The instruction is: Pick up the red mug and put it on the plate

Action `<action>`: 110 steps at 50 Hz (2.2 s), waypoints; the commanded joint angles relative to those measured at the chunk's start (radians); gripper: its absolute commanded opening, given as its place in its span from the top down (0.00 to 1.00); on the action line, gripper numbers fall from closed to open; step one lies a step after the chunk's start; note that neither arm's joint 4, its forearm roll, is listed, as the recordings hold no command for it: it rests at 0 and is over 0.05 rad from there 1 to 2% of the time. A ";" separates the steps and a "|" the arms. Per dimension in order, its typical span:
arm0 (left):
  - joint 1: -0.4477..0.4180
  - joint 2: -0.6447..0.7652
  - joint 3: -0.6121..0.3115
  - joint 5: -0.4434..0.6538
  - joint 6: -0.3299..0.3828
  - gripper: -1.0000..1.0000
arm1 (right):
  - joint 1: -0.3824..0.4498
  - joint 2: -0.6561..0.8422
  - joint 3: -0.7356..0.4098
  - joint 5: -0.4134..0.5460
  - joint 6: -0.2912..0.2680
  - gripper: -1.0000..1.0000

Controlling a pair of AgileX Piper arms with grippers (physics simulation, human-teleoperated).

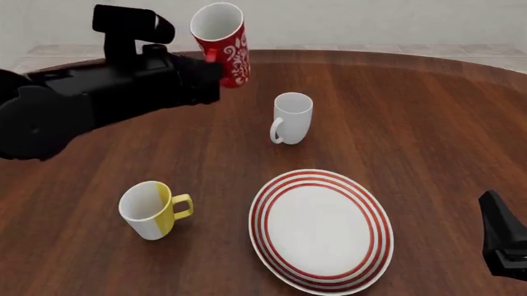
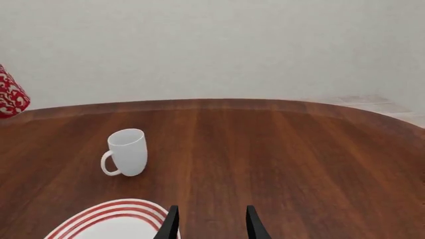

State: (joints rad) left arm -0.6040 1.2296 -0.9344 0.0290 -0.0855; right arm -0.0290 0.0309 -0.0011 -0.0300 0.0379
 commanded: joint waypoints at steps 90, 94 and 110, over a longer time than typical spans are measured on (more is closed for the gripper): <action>-0.275 0.138 0.150 -0.104 -0.192 1.00 | -0.005 -0.008 0.001 0.005 0.011 0.00; -0.281 0.145 0.148 -0.108 -0.195 1.00 | -0.005 -0.014 0.001 0.010 0.012 0.00; -0.290 0.177 0.165 -0.146 -0.207 1.00 | -0.004 -0.014 0.000 0.009 0.007 0.00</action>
State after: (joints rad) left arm -0.8855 1.3877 -0.7759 -0.0924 -0.2875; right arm -0.0332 0.0190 -0.0005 -0.0224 0.0467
